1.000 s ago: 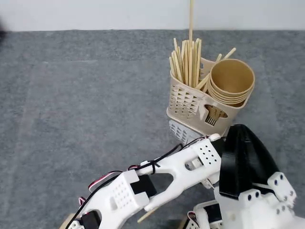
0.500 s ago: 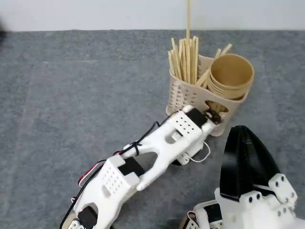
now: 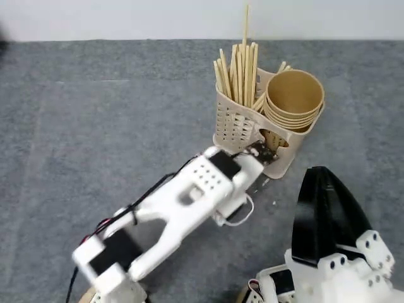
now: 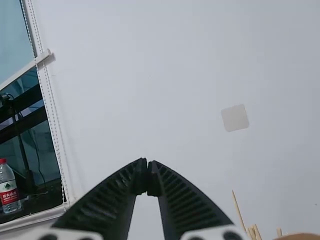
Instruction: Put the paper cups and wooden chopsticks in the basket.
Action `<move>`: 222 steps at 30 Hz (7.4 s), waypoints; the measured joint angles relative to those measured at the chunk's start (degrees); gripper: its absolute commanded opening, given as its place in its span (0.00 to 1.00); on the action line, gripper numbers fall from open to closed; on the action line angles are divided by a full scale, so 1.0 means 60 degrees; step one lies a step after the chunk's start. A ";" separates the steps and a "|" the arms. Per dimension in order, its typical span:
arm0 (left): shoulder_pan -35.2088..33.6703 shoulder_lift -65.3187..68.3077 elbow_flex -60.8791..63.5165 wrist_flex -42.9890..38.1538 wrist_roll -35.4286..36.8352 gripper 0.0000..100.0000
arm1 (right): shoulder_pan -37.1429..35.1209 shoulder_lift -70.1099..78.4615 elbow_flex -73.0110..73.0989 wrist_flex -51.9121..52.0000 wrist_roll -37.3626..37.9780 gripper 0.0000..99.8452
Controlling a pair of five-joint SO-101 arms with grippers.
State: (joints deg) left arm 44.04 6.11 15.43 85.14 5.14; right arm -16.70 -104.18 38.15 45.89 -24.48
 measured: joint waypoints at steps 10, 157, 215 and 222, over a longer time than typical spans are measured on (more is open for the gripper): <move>-0.1875 -0.3443 0.2256 -0.0630 -0.0205 0.01 | 0.0044 0.0000 0.0337 0.0000 0.0000 0.01; -0.9832 -1.5136 1.0930 -0.5582 -0.0645 0.04 | -0.3341 2.3150 -1.2703 0.9055 1.0212 0.01; -0.9832 -1.5136 1.1443 -0.6359 -0.0645 0.04 | 0.0527 1.9385 -1.5897 0.5407 0.5568 0.00; -0.9143 -1.5165 1.1487 -0.6476 -0.0645 0.04 | 0.0513 1.8784 -1.5897 0.7692 0.5568 0.01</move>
State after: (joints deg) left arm -10.81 -84.88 84.35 46.29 1.27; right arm -13.63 8.53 -57.23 92.04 8.92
